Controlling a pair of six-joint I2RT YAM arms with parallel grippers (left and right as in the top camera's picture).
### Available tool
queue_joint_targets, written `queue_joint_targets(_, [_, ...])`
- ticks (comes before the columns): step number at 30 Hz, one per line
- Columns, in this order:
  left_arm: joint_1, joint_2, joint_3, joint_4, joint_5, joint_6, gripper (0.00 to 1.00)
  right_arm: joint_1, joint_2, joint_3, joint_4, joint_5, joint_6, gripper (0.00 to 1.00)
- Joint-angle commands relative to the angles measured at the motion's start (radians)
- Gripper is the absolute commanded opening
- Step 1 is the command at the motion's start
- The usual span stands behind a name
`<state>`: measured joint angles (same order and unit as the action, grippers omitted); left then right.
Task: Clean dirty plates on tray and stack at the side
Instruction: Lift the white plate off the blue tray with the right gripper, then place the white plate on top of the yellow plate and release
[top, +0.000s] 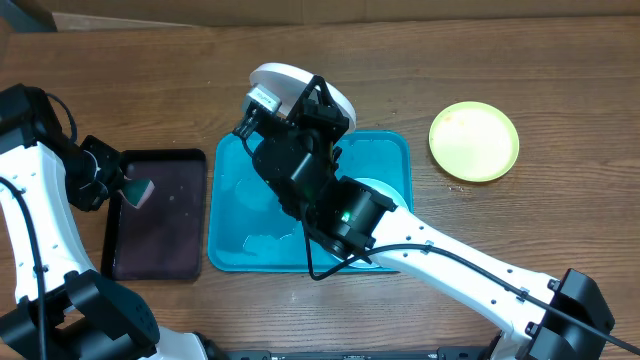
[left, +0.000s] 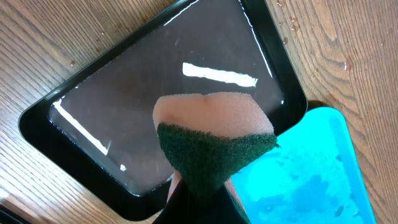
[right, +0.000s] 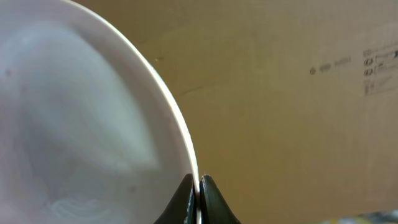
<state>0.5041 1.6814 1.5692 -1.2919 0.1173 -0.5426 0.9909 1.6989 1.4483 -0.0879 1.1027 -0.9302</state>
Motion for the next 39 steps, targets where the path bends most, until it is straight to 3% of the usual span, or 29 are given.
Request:
queue_joint_targets(1, [0.000, 0.000, -0.003, 0.003, 0.010, 0.024, 0.04, -0.035, -0.021, 0.025, 0.000, 0.024, 0.208, 0.04])
queue_joint_targets(4, [0.000, 0.000, -0.003, 0.002, 0.011, 0.027, 0.04, -0.105, -0.021, 0.025, -0.070, 0.027, 0.506, 0.04])
queue_joint_targets(7, [0.000, 0.000, -0.003, -0.002, 0.011, 0.027, 0.04, -0.206, -0.021, 0.025, -0.249, -0.018, 0.878, 0.04])
queue_joint_targets(10, [0.000, 0.000, -0.003, -0.002, 0.010, 0.027, 0.04, -0.344, -0.021, 0.025, -0.462, -0.227, 1.215, 0.04])
queue_joint_targets(13, [0.000, 0.000, -0.003, -0.001, 0.010, 0.027, 0.04, -0.529, -0.020, 0.024, -0.593, -0.527, 1.454, 0.04])
queue_joint_targets(16, [0.000, 0.000, -0.003, -0.001, 0.010, 0.027, 0.04, -0.712, -0.019, 0.019, -0.660, -0.732, 1.514, 0.04])
queue_joint_targets(24, [0.000, 0.000, -0.003, 0.002, 0.010, 0.027, 0.04, -1.039, -0.014, -0.086, -0.693, -0.953, 1.514, 0.04])
queue_joint_targets(39, [0.000, 0.000, -0.003, 0.006, 0.010, 0.034, 0.04, -1.085, 0.030, -0.221, -0.591, -0.946, 1.541, 0.04])
